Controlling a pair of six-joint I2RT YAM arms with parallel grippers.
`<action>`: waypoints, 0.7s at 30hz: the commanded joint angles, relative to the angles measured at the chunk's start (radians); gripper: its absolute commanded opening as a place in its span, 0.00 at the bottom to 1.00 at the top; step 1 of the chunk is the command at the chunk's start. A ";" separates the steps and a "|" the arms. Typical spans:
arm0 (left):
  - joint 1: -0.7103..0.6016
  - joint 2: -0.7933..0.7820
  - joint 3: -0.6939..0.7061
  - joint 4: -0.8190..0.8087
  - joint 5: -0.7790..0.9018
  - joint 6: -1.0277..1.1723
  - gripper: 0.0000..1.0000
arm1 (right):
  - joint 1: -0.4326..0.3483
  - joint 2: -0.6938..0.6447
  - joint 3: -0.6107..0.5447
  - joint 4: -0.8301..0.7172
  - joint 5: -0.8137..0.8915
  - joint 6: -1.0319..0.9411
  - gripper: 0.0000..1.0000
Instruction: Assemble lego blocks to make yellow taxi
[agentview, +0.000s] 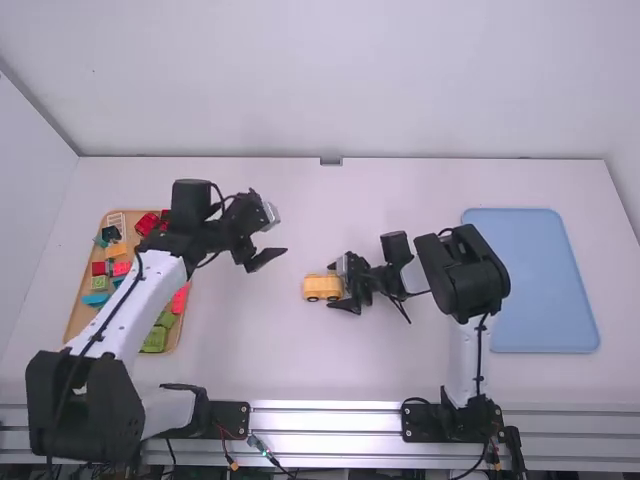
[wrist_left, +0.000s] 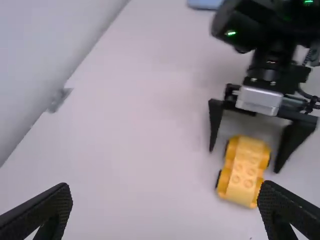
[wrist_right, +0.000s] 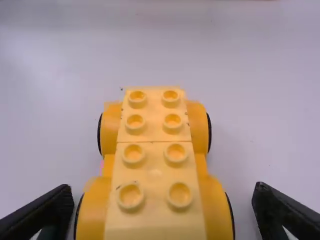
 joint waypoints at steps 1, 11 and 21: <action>0.031 -0.038 0.004 0.006 -0.225 -0.272 0.99 | -0.005 -0.010 0.006 -0.009 0.043 0.069 0.99; 0.113 -0.058 0.122 -0.098 -0.724 -0.692 0.99 | 0.005 -0.286 0.006 -0.277 0.333 0.105 0.99; 0.236 0.056 0.435 -0.330 -0.813 -0.871 0.99 | 0.003 -0.422 0.006 -0.364 0.425 0.074 0.99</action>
